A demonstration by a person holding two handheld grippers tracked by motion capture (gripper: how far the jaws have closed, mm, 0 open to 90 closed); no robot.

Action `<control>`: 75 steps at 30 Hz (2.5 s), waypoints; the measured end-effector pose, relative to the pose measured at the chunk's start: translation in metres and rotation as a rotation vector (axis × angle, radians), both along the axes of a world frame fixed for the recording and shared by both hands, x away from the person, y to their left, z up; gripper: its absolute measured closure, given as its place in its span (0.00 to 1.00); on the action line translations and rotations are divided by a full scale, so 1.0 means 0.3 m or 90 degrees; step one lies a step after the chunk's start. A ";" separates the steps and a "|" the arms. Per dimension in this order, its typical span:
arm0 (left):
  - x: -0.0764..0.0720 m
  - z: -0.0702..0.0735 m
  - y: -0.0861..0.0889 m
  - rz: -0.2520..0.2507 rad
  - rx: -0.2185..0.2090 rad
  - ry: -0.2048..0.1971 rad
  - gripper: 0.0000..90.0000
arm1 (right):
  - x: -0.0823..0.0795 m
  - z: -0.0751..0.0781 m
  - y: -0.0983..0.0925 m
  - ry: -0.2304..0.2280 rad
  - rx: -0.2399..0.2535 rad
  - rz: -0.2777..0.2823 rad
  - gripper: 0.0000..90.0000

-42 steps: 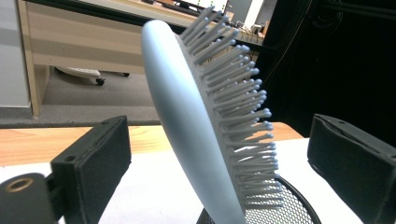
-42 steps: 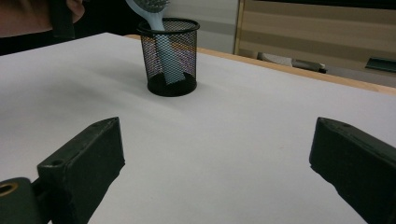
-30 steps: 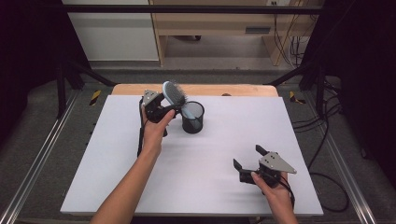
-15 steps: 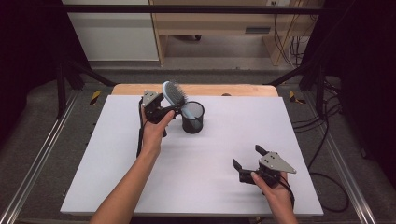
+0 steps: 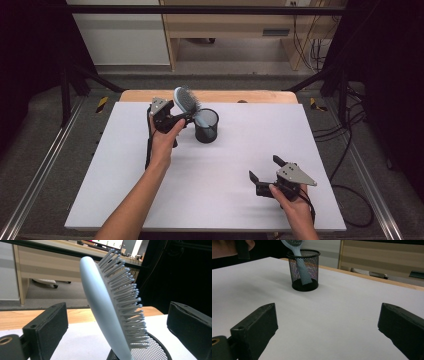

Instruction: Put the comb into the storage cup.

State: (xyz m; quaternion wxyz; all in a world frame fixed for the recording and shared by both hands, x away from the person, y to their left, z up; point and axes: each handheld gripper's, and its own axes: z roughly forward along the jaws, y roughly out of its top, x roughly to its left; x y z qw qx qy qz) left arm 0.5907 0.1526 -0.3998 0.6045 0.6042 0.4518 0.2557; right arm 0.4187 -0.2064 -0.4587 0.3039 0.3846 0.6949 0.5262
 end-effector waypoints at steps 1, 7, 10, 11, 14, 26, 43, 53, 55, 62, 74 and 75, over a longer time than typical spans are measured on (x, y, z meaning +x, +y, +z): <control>-0.002 0.000 0.000 -0.001 -0.001 0.001 0.04 | 0.000 0.000 0.000 0.000 -0.001 0.001 0.03; -0.009 0.003 0.006 -0.002 -0.005 -0.003 0.03 | -0.001 0.000 0.001 0.000 -0.001 0.001 0.03; -0.013 0.005 0.009 0.000 -0.008 0.000 0.03 | 0.000 0.000 0.001 0.003 0.001 0.002 0.03; -0.014 0.005 0.011 -0.001 -0.009 0.001 0.03 | 0.000 0.000 0.001 0.003 0.000 0.002 0.03; -0.018 0.005 0.015 0.000 -0.009 -0.001 0.03 | 0.000 0.000 0.002 0.003 0.001 0.003 0.03; -0.043 0.009 0.033 -0.001 -0.003 -0.008 0.03 | 0.000 0.000 0.004 0.005 0.003 0.006 0.03; -0.109 0.034 0.051 -0.016 0.020 -0.022 0.03 | 0.000 -0.001 0.003 0.008 0.000 0.007 0.03; -0.165 0.042 0.053 -0.032 0.056 -0.034 0.02 | 0.008 -0.008 0.008 0.012 -0.010 0.007 0.03; -0.175 0.047 0.061 -0.033 0.060 -0.035 0.02 | 0.005 -0.009 0.010 0.013 -0.013 0.006 0.03; -0.209 0.063 0.091 -0.028 0.066 -0.040 0.02 | 0.001 -0.009 0.007 0.014 -0.006 0.002 0.03; -0.261 0.085 0.157 -0.043 0.083 -0.057 0.02 | 0.002 0.002 -0.003 0.014 0.005 -0.007 0.03; -0.265 0.083 0.163 -0.041 0.086 -0.057 0.02 | 0.000 0.005 -0.004 0.012 0.008 -0.009 0.03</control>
